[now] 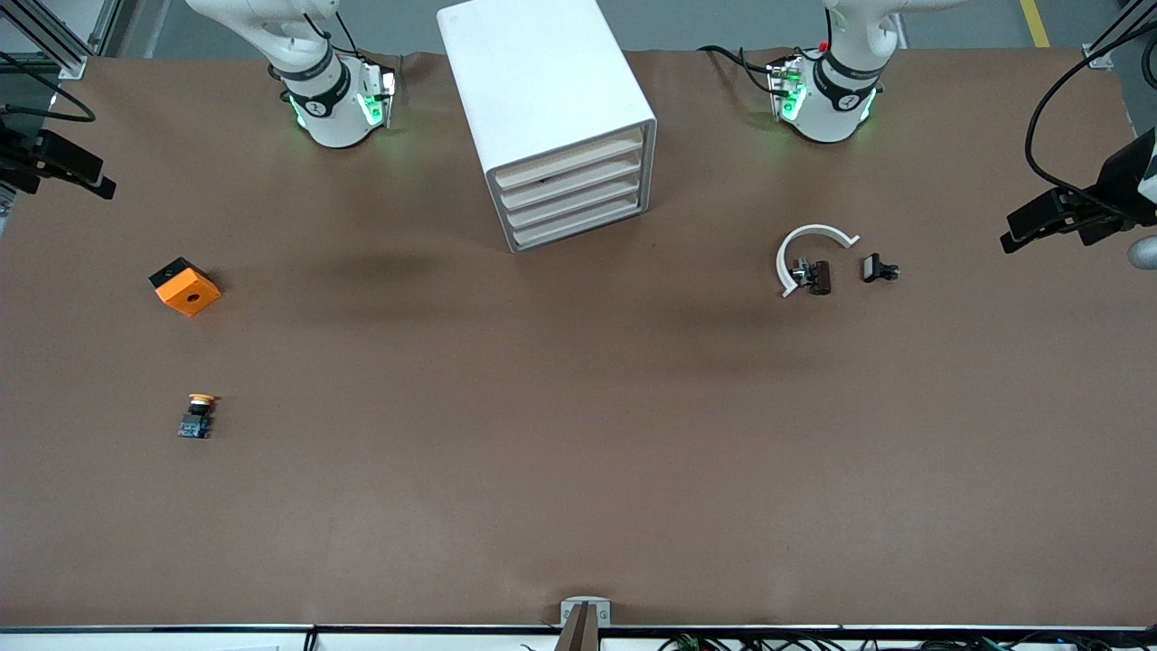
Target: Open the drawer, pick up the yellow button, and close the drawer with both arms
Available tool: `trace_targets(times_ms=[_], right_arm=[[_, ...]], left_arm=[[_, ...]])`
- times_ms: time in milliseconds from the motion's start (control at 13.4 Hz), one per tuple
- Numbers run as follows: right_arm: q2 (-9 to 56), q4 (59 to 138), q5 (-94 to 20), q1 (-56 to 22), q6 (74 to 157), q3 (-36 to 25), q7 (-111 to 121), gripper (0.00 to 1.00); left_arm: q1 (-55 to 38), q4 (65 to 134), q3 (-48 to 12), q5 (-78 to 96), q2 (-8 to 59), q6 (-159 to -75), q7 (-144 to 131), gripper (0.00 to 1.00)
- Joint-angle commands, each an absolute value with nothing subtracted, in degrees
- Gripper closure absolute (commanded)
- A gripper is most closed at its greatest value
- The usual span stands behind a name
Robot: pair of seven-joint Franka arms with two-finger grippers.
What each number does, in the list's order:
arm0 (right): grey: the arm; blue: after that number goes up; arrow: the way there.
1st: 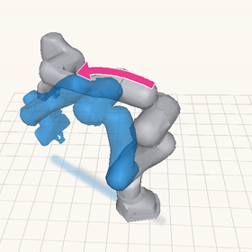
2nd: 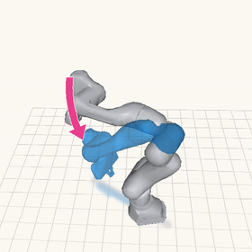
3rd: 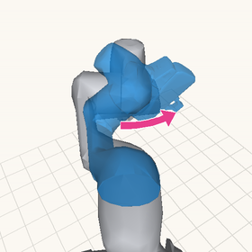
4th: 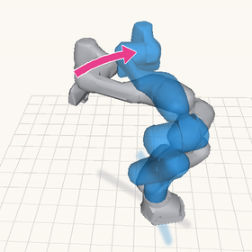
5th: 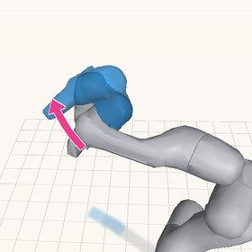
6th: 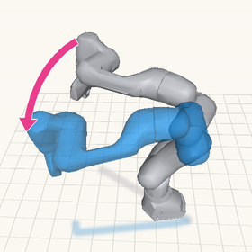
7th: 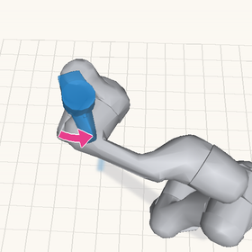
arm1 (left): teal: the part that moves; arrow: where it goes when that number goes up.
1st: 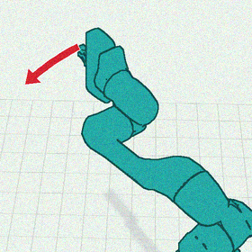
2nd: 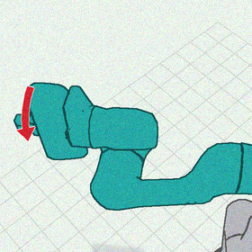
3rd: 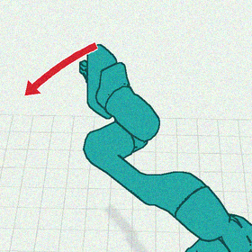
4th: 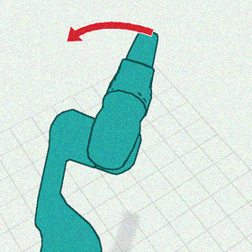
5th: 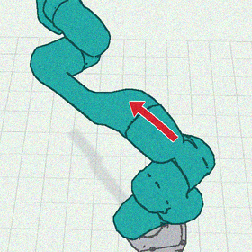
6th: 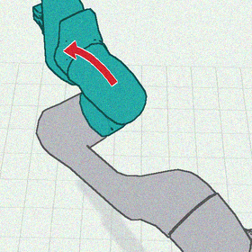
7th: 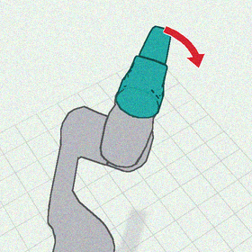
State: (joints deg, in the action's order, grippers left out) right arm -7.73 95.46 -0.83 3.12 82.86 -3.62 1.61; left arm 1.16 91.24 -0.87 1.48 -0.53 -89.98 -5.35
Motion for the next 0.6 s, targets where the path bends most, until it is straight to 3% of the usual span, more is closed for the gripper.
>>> trace_targets(times_ms=[0,524], right_arm=[[-9.58,97.21,-0.7,4.39,83.58,-3.69,5.0,0.0],[-10.11,97.12,-0.7,4.04,83.58,-3.69,5.19,0.0]], left_arm=[[1.23,90.79,-1.14,0.7,-1.14,-88.86,-3.52,0.0],[1.32,90.79,-0.97,1.05,-1.06,-88.77,-1.93,0.0]])
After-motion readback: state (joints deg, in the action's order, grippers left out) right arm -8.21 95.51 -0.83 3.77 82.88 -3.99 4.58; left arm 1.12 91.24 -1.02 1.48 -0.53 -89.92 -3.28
